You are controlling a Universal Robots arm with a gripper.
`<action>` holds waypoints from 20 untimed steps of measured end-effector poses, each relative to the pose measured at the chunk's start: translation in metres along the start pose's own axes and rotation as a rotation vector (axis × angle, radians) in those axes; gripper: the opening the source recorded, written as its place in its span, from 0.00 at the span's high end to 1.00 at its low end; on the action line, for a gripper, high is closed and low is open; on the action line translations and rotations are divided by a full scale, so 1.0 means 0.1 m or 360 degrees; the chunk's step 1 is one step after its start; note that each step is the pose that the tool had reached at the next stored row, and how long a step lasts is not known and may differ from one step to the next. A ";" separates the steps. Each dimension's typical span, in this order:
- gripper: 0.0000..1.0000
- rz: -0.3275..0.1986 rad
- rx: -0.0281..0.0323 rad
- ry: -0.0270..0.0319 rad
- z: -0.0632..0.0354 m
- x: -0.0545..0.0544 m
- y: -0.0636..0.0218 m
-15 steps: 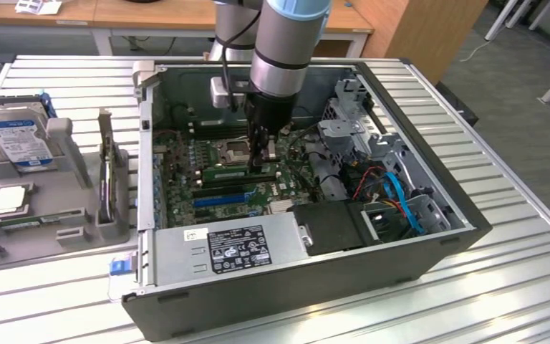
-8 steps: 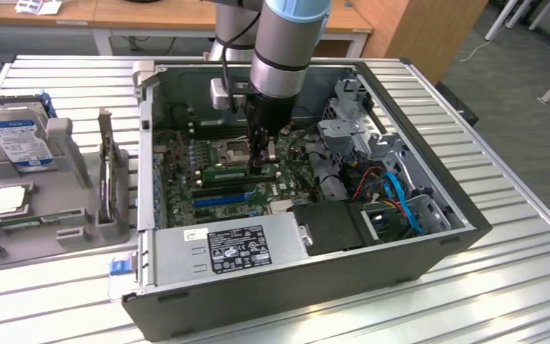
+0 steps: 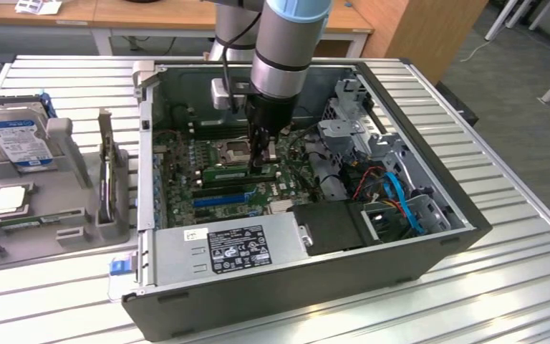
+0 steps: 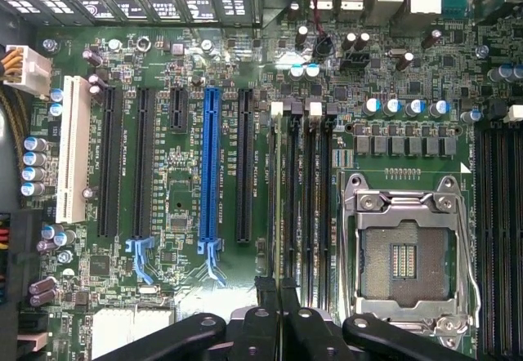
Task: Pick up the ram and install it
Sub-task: 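Insert the ram into the slot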
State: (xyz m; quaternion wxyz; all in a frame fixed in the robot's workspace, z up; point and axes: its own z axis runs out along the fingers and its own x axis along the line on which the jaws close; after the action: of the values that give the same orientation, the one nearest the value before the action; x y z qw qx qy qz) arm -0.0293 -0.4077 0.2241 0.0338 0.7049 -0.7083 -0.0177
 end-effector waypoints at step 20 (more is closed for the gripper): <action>0.88 0.0000 0.00021 0.00003 -0.047 0.00 -0.019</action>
State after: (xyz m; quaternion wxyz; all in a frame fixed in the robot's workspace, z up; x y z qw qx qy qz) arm -0.0271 -0.4077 0.2287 0.0334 0.7050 -0.7082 -0.0172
